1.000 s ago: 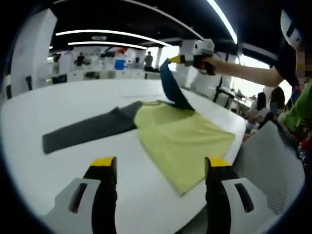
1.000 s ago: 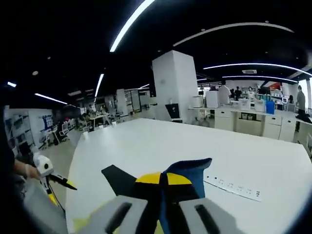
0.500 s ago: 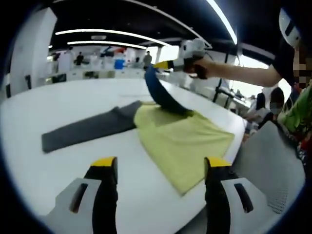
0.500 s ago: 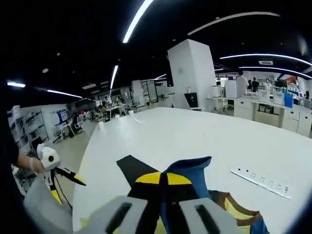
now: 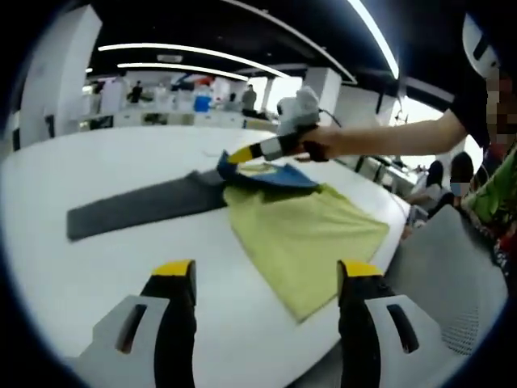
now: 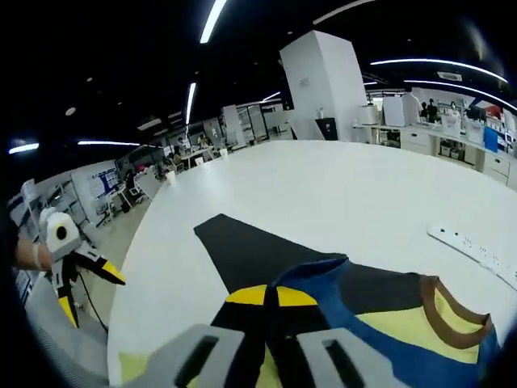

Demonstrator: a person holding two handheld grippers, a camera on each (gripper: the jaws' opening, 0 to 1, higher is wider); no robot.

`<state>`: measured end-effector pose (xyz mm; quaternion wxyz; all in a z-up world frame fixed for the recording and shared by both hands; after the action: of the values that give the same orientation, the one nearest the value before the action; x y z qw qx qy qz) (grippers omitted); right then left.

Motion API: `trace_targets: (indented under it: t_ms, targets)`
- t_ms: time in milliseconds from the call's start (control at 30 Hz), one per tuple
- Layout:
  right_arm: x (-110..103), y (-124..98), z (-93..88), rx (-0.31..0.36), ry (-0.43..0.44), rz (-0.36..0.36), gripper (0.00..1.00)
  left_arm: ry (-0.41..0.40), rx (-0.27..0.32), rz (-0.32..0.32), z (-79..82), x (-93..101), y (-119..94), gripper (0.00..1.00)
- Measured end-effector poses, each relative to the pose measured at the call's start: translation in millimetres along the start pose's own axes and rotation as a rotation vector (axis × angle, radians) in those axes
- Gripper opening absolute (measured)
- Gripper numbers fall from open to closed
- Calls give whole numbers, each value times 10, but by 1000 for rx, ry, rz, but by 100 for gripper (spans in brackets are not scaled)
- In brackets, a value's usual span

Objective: Fold the garment on the visible template until the final outline fits inside the template.

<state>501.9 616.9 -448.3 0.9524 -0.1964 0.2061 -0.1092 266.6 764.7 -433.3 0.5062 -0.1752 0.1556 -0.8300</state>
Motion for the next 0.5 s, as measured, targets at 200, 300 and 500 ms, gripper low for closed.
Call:
trace_targets:
  t_ms: [200,300,500]
  targets:
    - [18,143,-177,-26,37,-1,0,-10,-6,3,-22,-6,5,67]
    - [24,154,-258,-57,34,-13,0,-14,-8,5,-35,-31,9,67]
    - [41,146,-283,-65,42,-13,0,-20,-8,9,-31,-53,24,67]
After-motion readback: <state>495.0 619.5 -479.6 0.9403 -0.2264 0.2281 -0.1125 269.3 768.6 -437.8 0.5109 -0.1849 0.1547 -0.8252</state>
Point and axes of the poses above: the point that each gripper's makers call its tool centre point, and the gripper's own axes: y roughly forward along the fingers, x roughly to its right, z roughly out of its top, the point moved 6 cm from there along -y, roughly backward along the fingers, and after that the axes turned 14 degrees about z, right-handed, at the moved point
